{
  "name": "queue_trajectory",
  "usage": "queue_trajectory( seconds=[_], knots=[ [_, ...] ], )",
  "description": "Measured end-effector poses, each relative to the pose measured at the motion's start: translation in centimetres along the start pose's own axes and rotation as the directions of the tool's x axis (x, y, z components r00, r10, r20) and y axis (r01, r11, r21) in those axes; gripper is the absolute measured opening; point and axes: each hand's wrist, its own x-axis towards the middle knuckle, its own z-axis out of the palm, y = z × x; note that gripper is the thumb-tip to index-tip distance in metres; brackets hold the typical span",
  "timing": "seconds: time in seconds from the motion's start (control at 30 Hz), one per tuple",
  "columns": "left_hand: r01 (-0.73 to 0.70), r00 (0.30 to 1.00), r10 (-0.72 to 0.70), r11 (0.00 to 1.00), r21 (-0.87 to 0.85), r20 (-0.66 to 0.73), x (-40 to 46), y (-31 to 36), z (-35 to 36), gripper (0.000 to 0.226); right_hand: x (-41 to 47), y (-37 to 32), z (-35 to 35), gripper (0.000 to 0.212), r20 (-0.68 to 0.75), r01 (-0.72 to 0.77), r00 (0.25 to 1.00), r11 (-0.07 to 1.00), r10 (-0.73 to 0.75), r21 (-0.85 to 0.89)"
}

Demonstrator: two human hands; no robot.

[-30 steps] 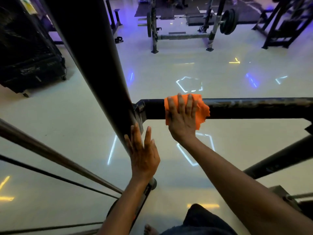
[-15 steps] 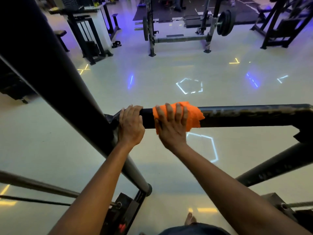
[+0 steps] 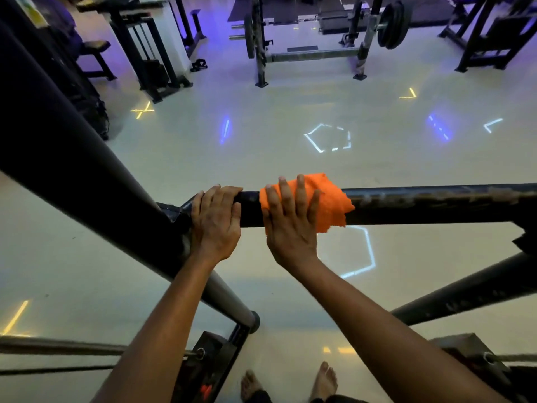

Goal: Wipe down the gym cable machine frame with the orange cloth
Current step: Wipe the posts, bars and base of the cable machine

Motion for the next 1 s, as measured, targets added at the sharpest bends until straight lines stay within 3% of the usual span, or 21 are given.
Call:
queue_trajectory(
  seconds=[0.23, 0.33, 0.5, 0.57, 0.7, 0.8, 0.9, 1.0],
  knots=[
    [-0.049, 0.997, 0.046, 0.997, 0.053, 0.061, -0.2, -0.7, 0.0, 0.049, -0.8, 3.3, -1.4, 0.054, 0.007, 0.100, 0.995, 0.993, -0.100, -0.065],
    [-0.063, 0.997, 0.059, 0.995, 0.078, 0.045, -0.6, -1.0, 0.2, 0.054, -2.2, 4.8, -2.1, 0.058, -0.030, 0.012, 0.999, 0.994, -0.015, -0.108],
    [-0.075, 0.997, 0.073, 0.994, 0.076, 0.022, -0.5, -1.0, 0.2, 0.054, -0.6, -1.7, 0.6, 0.060, -0.009, -0.097, 0.995, 0.993, 0.097, -0.069],
    [-0.101, 0.995, 0.100, 0.994, 0.044, 0.021, -0.5, -0.6, 0.5, 0.055, -0.5, -2.4, 1.2, 0.054, -0.005, -0.073, 0.997, 0.996, 0.072, -0.043],
    [-0.142, 0.988, 0.142, 0.990, 0.005, 0.060, 0.3, -0.1, 0.5, 0.058, -0.9, 1.7, -1.0, 0.052, -0.044, 0.002, 0.999, 0.986, -0.009, -0.168],
    [-0.136, 0.988, 0.136, 0.991, -0.012, 0.071, 0.4, -0.2, 0.3, 0.053, -1.8, 4.6, -2.8, 0.050, -0.071, -0.120, 0.992, 0.968, 0.107, -0.219],
    [-0.185, 0.980, 0.182, 0.982, 0.025, 0.078, 0.4, -0.4, 0.4, 0.054, -1.9, 2.1, -1.6, 0.049, -0.117, -0.252, 0.965, 0.951, 0.234, -0.180],
    [-0.162, 0.983, 0.159, 0.987, 0.024, 0.091, 0.7, -0.1, 0.3, 0.052, -1.1, -1.4, 0.0, 0.048, -0.092, -0.247, 0.967, 0.963, 0.238, -0.108]
  ],
)
